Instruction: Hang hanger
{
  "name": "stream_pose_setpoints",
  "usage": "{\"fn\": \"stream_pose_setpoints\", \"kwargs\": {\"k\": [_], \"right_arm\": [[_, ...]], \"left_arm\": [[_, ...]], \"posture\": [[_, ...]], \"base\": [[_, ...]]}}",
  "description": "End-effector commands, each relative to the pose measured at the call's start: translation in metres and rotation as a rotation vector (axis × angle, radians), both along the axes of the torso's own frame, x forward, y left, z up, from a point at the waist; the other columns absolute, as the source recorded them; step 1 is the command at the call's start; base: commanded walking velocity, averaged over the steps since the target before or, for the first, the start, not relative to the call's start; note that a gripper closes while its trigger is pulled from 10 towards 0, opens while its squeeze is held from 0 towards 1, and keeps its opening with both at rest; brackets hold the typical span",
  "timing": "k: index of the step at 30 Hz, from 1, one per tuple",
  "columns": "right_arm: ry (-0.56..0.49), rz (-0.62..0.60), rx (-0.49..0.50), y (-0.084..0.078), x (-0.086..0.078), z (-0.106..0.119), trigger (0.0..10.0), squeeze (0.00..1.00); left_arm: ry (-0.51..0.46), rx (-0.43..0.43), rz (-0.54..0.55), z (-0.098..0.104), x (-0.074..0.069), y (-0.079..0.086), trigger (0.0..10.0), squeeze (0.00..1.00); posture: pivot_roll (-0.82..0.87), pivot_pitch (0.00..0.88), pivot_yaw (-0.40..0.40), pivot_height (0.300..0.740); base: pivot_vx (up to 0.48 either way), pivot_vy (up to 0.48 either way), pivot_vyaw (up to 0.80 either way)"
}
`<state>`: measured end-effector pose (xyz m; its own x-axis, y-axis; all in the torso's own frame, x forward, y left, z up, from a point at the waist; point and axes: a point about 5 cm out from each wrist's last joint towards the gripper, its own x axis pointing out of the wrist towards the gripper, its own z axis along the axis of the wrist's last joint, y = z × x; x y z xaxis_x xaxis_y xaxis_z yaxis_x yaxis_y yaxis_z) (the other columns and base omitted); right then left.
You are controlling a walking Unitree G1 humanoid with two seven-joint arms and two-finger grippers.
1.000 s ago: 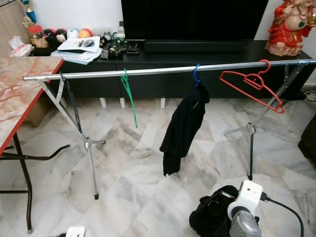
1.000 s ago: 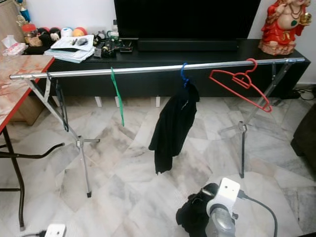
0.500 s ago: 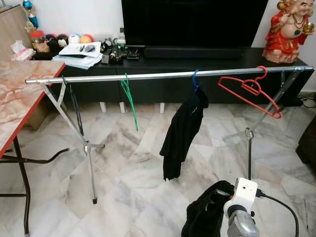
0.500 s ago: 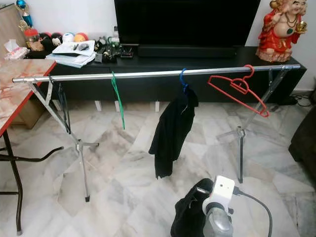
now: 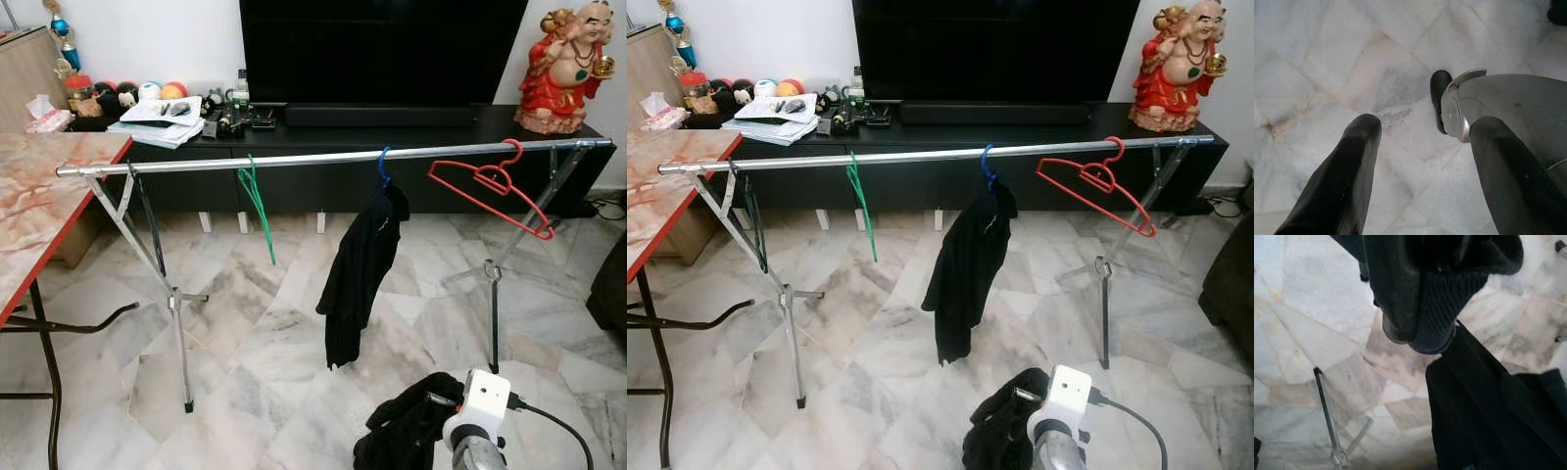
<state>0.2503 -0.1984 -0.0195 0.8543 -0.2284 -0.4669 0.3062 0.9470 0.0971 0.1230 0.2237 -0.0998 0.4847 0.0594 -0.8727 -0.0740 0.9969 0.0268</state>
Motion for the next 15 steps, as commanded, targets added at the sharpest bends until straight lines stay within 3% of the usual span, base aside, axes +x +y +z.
{"fn": "stream_pose_setpoints", "kwargs": {"k": [1,11,15], "right_arm": [[-0.019,-0.013,-0.014,-0.005,0.003,0.003,10.0,0.0],[-0.027,-0.037,-0.018,-0.011,0.008,0.006,10.0,0.0],[-0.111,-0.034,-0.073,-0.013,0.016,0.018,10.0,0.0]], "left_arm": [[0.026,0.003,-0.003,-0.001,-0.005,0.002,10.0,0.0],[0.043,0.006,0.018,-0.002,-0.007,0.004,10.0,0.0],[0.044,0.013,0.019,0.0,-0.005,0.009,10.0,0.0]], "posture": [[-0.04,0.0,0.028,0.74],[-0.02,0.0,0.027,0.74],[-0.01,0.008,0.026,0.74]], "base": [[0.251,0.0,0.0],[0.258,0.0,0.0],[0.262,0.0,0.0]]}}
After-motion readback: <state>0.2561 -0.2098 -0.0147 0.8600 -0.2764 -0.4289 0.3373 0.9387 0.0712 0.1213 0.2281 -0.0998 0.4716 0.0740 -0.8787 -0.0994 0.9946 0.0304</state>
